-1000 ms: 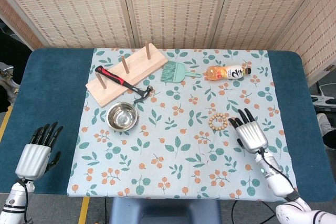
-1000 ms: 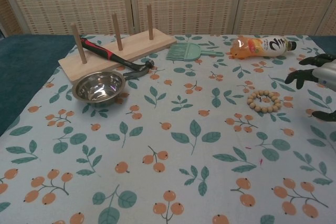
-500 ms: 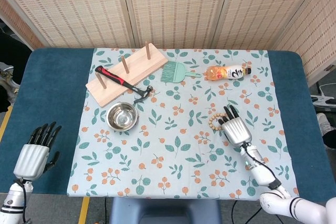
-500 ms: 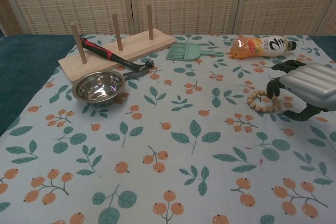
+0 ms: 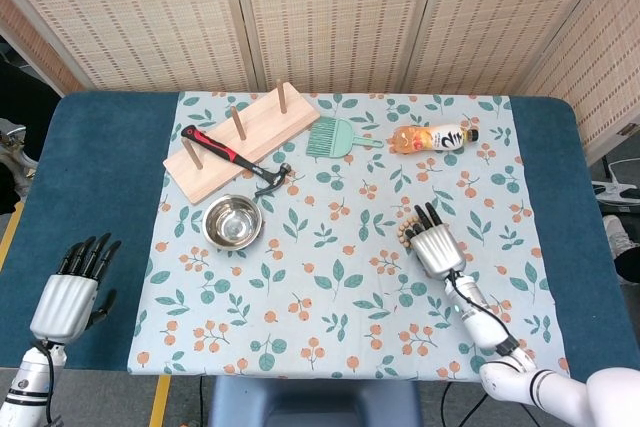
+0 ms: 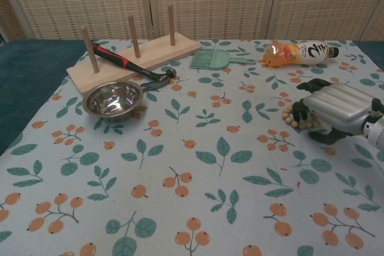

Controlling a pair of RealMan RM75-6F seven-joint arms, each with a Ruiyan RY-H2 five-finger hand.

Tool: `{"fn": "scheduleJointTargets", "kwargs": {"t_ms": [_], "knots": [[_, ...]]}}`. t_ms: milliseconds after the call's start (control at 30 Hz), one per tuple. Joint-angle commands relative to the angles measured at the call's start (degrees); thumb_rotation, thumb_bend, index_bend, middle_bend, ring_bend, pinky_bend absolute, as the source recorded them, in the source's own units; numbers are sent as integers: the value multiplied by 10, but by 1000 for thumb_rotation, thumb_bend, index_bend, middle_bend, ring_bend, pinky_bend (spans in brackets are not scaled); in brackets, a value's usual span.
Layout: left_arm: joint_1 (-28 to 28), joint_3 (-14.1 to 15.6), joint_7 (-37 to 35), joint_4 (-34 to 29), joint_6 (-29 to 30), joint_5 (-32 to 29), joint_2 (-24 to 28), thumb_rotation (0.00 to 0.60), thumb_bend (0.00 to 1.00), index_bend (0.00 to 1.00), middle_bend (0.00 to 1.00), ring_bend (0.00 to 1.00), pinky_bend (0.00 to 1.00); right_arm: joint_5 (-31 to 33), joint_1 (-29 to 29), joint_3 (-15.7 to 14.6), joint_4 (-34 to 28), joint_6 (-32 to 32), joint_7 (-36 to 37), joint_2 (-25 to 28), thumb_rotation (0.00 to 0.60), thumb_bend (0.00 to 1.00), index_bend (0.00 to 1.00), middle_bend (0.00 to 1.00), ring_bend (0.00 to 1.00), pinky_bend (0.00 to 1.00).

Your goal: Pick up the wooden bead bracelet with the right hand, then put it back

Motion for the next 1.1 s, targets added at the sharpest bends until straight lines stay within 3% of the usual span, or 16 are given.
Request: {"fn": "scheduleJointTargets", "kwargs": {"t_ms": [33,367,600,833,1000,1100], "knots": [[0,0,-1,0,0,0,0,600,441,0,0,0,140,3,4,-3,14,-3,-3,-10,600,293,419,378,11,0],[1,-1,-1,0,1,-2,1,600,441,0,0,0,140,3,7,2,52,17,5,-39,600,309,618,516,158,0],[1,-1,-1,0,1,-2,2,600,440,0,0,0,141,8,2,17,39,38,85,-42,600,350,719,600,247,0],[0,-1,0,-1,1,-2,2,600,439,0,0,0,141,121,-4,82,-109,-76,270,27,600,370,746,628,277,0],[0,-1,1,-1,1,-1,1,600,439,0,0,0,142,176,-13,119,-171,-117,375,60,600,378,746,628,276,0],[0,0,2,-1,0,-1,0,600,439,0,0,0,141,223,-18,155,-229,-193,487,100,600,393,741,628,277,0]]}}
